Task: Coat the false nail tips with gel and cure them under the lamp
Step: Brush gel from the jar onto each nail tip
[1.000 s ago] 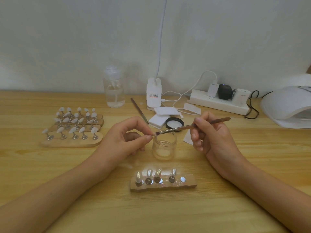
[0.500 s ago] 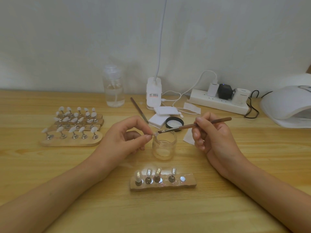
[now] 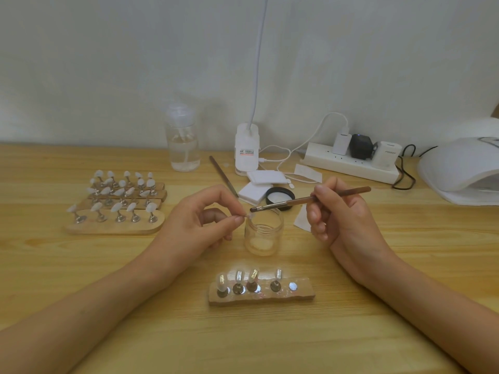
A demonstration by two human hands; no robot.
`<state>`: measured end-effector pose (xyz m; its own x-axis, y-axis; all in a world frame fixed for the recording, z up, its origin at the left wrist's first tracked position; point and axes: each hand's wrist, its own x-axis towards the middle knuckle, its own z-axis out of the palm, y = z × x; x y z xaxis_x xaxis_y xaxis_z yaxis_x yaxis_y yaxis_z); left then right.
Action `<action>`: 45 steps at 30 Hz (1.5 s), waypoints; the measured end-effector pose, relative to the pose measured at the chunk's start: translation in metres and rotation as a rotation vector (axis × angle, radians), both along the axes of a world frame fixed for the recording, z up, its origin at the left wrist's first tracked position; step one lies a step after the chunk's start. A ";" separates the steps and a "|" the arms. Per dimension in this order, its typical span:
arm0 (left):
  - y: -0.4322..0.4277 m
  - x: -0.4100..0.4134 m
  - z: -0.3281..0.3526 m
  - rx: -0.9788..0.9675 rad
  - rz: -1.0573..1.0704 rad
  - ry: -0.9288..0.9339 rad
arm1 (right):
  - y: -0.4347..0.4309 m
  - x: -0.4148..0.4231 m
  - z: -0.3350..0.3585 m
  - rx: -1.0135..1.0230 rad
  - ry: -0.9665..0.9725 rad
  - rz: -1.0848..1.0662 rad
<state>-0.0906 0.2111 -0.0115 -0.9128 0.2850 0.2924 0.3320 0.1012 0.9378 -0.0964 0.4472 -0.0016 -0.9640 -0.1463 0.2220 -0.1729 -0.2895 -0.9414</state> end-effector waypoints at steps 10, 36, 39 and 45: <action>0.001 0.001 0.002 -0.011 0.018 -0.013 | 0.000 0.001 0.000 -0.008 -0.002 -0.003; 0.000 0.003 0.004 0.019 0.041 -0.100 | -0.001 0.001 -0.001 0.045 -0.007 -0.056; 0.000 0.003 0.004 0.017 0.038 -0.103 | 0.000 0.001 -0.001 0.028 -0.010 -0.078; 0.000 0.003 0.004 0.017 0.029 -0.100 | -0.001 0.002 0.000 0.017 0.035 0.007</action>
<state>-0.0880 0.2111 -0.0079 -0.9456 0.2536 0.2038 0.2336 0.0930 0.9679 -0.0940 0.4462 -0.0012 -0.9547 -0.1572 0.2526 -0.2034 -0.2748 -0.9397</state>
